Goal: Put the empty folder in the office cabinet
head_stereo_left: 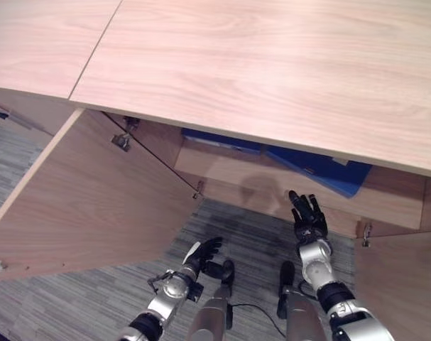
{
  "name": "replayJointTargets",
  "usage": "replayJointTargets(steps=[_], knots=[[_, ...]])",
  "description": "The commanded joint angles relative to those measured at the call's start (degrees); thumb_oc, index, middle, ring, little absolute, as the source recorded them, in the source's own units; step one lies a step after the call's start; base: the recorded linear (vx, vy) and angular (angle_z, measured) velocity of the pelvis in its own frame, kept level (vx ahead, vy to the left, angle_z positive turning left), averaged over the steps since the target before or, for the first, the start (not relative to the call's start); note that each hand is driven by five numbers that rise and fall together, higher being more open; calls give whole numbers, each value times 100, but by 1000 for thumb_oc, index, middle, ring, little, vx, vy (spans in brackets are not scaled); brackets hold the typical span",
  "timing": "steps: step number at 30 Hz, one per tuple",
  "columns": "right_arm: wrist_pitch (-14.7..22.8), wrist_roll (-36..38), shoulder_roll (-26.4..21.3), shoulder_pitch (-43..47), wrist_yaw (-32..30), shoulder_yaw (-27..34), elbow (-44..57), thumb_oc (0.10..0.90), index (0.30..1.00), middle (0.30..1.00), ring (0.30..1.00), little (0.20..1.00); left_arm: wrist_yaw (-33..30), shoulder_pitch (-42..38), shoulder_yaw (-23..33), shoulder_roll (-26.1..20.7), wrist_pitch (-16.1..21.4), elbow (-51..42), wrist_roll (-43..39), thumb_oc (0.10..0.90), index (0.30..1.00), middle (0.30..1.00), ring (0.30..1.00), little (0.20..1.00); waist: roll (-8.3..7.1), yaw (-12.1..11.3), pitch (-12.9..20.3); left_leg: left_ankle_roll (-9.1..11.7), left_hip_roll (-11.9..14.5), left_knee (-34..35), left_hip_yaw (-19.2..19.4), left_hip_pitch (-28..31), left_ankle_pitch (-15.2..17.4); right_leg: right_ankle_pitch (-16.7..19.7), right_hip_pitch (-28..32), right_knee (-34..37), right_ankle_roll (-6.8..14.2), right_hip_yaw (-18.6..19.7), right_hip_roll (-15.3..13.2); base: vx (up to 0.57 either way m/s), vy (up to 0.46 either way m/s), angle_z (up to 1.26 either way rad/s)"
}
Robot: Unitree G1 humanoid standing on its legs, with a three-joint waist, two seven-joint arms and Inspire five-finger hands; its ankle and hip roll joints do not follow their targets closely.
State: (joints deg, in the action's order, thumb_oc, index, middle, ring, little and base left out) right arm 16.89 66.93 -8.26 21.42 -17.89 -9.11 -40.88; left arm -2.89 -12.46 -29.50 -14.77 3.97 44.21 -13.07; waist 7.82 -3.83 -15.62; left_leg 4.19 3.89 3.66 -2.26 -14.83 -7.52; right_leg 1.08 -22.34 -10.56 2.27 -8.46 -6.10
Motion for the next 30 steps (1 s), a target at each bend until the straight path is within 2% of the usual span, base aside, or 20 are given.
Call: replayJointTargets(steps=[1, 9, 10, 14, 16, 19, 21, 22, 26, 30], knots=[[153, -172, -1, 222, 150, 74, 270, 800, 900, 900, 900, 900, -202, -335, -63, -29, 238, 133, 72, 800, 900, 900, 900, 900, -136, -59, -48, 349, 157, 134, 162, 350, 501, -757, 564, -244, 577, 184, -288, -5, 22, -5], [189, -188, -93, 547, 123, 64, 84, 800, 900, 900, 900, 900, -293, -667, -50, 96, 244, 432, -51, 800, 900, 900, 900, 900, -136, -10, -53, 373, 150, 134, 196, 345, 475, -666, 559, -159, 596, 228, -304, -1, 3, -3], [204, -230, -84, 531, 125, 85, 128, 400, 300, 300, 300, 300, -302, -662, -38, 101, 254, 435, -54, 800, 900, 900, 900, 900, -131, -5, -61, 373, 150, 134, 194, 342, 471, -657, 559, -150, 602, 235, -309, 0, 0, 0], [307, -861, -274, 492, 270, 124, 375, 400, 300, 300, 300, 300, -192, -534, 53, 23, 359, 353, 72, 800, 900, 900, 900, 900, -119, -11, -96, 372, 149, 134, 201, 334, 458, -630, 573, -108, 630, 236, -337, 0, 0, 0], [380, -1545, -531, 320, 300, 115, 604, 400, 300, 300, 300, 300, -103, -361, 182, -42, 474, 325, 225, 800, 900, 900, 900, 900, -126, -1, -113, 374, 152, 134, 203, 333, 451, -619, 570, -106, 644, 225, -350, 0, 0, 0], [40, -4169, -1384, 354, -284, -154, 1247, 400, 300, 300, 300, 300, -62, -79, 389, -142, 668, 311, 419, 800, 900, 900, 900, 900, -177, -41, -110, 361, 171, 134, 198, 317, 445, -586, 568, -82, 667, 232, -365, 0, 0, 0], [-33, -5018, -1746, 419, -418, -234, 1559, 400, 300, 300, 300, 300, -9, -14, 438, -150, 718, 340, 478, 800, 900, 900, 900, 900, -218, -66, -102, 357, 186, 134, 196, 293, 436, -582, 565, -65, 680, 245, -361, 0, 0, 0], [-41, -5035, -1745, 416, -429, -235, 1570, 400, 300, 300, 300, 300, -8, -16, 440, -144, 720, 343, 480, 800, 900, 900, 900, 900, -215, -65, -103, 357, 186, 134, 197, 294, 438, -583, 564, -67, 681, 246, -360, 0, 0, 0], [-144, -6010, -2139, 600, -648, -254, 1791, 400, 300, 300, 300, 300, 31, -19, 466, -154, 790, 462, 635, 800, 900, 900, 900, 900, -262, -86, -110, 339, 196, 134, 190, 282, 436, -591, 521, -100, 687, 261, -354, 0, 0, 0], [-322, -6476, -2399, 1057, -688, -430, 1492, 400, 300, 300, 300, 300, 75, 16, 398, -173, 848, 497, 689, 800, 900, 900, 900, 900, -328, -151, -118, 331, 217, 128, 171, 261, 421, -581, 493, -93, 685, 286, -344, -2, -6, 1]])
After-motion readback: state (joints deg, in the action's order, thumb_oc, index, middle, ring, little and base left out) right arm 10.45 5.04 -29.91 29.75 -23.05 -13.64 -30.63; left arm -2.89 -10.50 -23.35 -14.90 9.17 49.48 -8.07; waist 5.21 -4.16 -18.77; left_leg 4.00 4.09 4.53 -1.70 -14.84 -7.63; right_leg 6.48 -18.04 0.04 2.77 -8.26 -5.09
